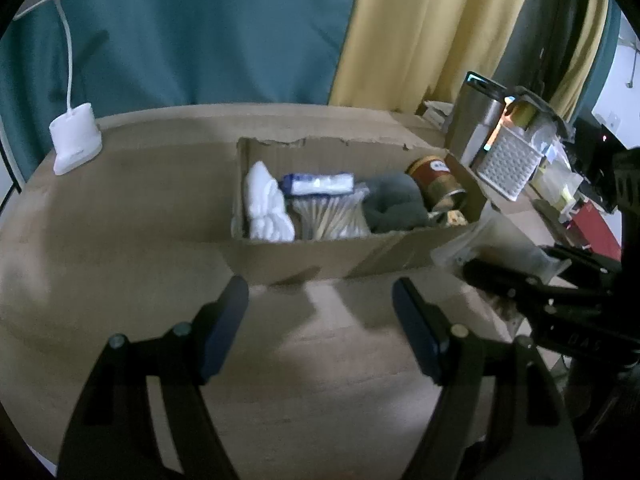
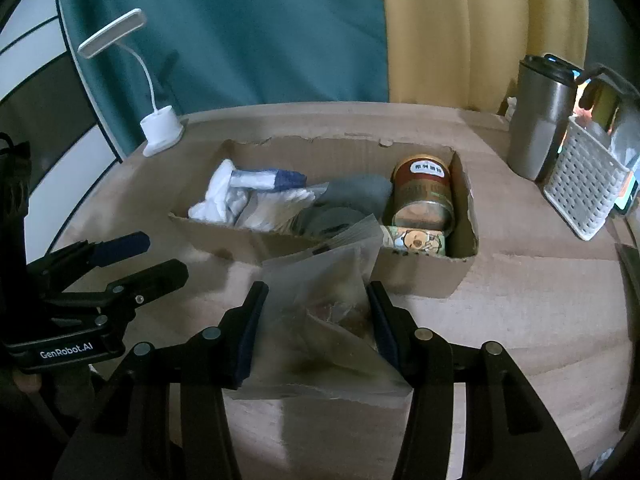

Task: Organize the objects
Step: 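Lift the plastic bag with the right tool and carry it over the box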

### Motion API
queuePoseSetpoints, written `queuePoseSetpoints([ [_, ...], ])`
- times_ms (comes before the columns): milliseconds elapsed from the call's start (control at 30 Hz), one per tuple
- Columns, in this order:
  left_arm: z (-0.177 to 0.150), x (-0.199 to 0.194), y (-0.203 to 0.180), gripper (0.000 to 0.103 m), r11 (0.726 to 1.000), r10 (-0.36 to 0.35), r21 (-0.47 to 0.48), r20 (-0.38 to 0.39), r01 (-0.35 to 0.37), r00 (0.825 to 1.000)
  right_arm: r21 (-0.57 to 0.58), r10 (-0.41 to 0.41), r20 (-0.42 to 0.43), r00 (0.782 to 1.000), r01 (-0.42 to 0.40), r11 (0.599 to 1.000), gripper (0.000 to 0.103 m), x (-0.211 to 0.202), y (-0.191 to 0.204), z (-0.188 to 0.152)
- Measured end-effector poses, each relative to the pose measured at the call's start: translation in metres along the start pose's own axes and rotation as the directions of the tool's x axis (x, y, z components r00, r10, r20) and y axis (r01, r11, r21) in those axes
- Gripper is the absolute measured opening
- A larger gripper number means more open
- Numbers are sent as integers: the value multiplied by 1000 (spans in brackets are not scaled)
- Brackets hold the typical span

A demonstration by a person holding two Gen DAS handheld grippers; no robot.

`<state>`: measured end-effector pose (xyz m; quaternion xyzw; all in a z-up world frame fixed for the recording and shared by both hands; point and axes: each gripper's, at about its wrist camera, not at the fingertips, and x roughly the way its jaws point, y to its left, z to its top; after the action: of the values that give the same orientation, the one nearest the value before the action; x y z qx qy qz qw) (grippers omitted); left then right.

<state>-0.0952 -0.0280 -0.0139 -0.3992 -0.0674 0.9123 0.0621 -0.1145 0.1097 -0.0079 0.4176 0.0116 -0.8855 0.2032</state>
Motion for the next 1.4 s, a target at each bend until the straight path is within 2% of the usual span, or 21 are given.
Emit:
queuePoseSetpoints([
  [1400, 45, 26, 15, 76, 1000, 2, -12, 22, -1, 1000, -4, 6, 11, 1000, -6, 1000, 53, 27, -9, 50],
])
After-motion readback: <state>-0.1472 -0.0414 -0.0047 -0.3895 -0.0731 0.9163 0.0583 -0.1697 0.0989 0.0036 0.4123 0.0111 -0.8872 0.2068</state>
